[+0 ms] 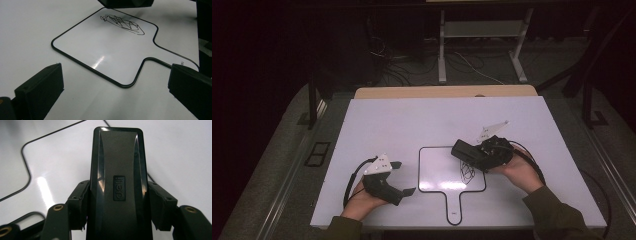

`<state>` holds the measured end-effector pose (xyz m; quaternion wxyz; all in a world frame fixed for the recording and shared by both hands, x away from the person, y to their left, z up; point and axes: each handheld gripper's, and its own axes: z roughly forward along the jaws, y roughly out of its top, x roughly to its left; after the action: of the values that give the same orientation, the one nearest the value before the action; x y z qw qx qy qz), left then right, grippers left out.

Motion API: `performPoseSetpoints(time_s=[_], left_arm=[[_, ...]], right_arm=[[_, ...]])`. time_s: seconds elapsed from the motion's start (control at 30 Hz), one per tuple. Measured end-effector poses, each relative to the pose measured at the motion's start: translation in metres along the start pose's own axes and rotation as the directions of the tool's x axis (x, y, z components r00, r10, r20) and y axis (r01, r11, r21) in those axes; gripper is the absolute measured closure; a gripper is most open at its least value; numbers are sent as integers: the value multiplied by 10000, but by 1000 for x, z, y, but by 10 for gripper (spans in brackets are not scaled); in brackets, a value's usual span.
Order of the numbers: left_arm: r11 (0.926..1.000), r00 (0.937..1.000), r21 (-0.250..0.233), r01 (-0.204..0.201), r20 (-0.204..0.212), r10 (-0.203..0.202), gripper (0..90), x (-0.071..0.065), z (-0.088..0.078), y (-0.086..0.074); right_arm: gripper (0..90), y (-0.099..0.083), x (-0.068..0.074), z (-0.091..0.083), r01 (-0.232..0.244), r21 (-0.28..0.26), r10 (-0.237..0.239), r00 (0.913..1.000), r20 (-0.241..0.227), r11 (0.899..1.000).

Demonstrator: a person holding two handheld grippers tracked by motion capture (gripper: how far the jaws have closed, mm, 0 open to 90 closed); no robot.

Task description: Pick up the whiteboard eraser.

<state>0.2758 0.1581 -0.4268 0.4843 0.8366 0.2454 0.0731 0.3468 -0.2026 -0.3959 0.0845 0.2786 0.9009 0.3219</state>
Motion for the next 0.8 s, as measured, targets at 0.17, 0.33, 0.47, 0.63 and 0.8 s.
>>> performPoseSetpoints(time_s=[0.17, 0.33, 0.47, 0.63, 0.8], left_arm=[[10000, 10000, 8, 13, -5, -13, 0, 0, 0, 0], [10000, 10000, 23, 8, 0, -8, 0, 0, 0, 0], [10000, 10000, -7, -10, 10, 10, 0, 0, 0, -1], [10000, 10000, 23, -48, 24, 48, 0, 0, 0, 0], [9999, 10000, 79, -67, 54, 67, 0, 1, 0, 0]], right_arm=[[388, 7, -9, 8, -86, 50, 86, 9999, 85, 10000], [388, 11, -15, 16, -118, 135, 115, 9997, 210, 9998], [389, 9, -19, 22, -151, 292, 141, 9993, 342, 9995], [388, 6, -21, 30, -264, 551, 244, 9990, 366, 9981], [388, 4, -21, 33, -273, 582, 254, 9992, 323, 9979]])
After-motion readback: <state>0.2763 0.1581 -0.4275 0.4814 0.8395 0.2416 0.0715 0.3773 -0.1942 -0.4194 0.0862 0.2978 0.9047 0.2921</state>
